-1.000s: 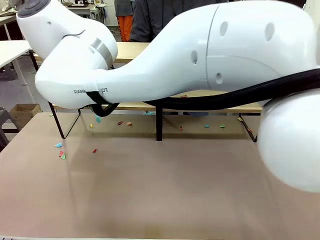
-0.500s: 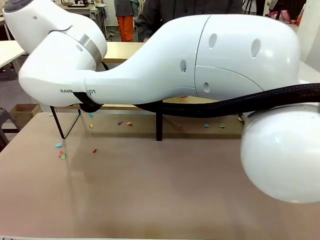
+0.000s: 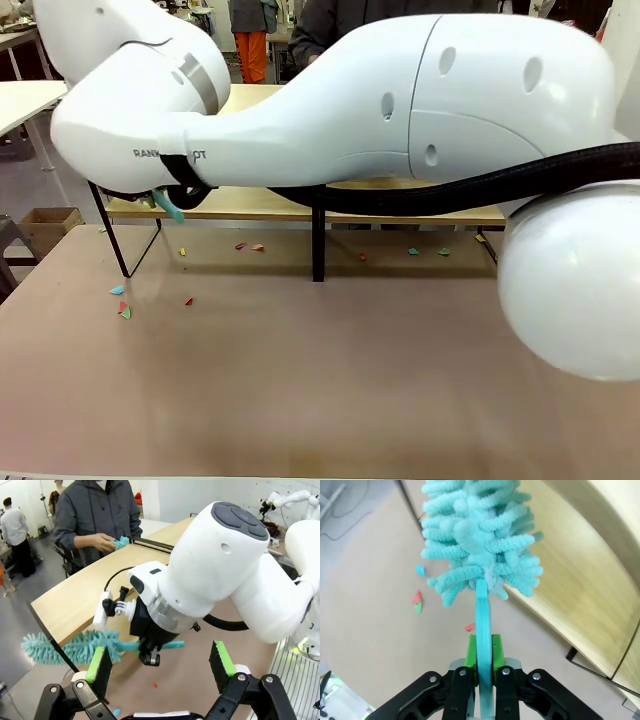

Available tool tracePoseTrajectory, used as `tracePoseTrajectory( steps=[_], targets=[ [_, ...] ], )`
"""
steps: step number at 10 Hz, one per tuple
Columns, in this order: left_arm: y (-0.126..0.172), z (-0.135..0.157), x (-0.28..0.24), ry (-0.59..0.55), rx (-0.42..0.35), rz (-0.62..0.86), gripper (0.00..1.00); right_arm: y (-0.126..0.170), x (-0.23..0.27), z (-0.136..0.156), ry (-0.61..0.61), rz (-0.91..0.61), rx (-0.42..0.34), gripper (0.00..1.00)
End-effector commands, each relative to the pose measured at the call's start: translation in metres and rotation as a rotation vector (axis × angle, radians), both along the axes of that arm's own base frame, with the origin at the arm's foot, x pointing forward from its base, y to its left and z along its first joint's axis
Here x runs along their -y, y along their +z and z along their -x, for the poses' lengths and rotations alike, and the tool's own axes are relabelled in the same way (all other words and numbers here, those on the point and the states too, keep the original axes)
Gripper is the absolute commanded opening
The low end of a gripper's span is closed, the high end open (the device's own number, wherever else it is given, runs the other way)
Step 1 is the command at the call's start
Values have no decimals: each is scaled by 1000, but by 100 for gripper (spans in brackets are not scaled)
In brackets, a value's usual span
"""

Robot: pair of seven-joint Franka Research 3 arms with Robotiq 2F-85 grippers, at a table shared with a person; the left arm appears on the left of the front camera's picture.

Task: Clean the shelves.
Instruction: Clean a randomly selected level of the Shelf with the Duster.

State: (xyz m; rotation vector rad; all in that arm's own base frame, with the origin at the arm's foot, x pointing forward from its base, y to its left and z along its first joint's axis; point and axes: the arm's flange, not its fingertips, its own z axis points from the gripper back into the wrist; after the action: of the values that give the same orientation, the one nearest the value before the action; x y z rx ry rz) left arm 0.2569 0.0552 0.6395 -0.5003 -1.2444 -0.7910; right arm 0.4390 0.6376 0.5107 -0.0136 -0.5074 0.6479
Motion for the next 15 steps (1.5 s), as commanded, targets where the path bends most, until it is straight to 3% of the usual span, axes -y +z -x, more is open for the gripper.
tracePoseTrajectory(
  steps=[1,3,6,11,15],
  targets=[
    [-1,-1,0,-6,1,1,100,1,28,9,-105,18,60,12],
    [-1,-1,0,-6,1,1,100,7,47,5,-194,56,93,12],
    [-1,-1,0,-6,1,1,100,10,67,-2,-299,113,83,12],
    [-1,-1,0,-6,1,1,100,-22,32,-24,-258,154,66,12],
    [-1,-1,0,-6,1,1,100,-20,-4,-27,-170,145,113,12]
  ],
)
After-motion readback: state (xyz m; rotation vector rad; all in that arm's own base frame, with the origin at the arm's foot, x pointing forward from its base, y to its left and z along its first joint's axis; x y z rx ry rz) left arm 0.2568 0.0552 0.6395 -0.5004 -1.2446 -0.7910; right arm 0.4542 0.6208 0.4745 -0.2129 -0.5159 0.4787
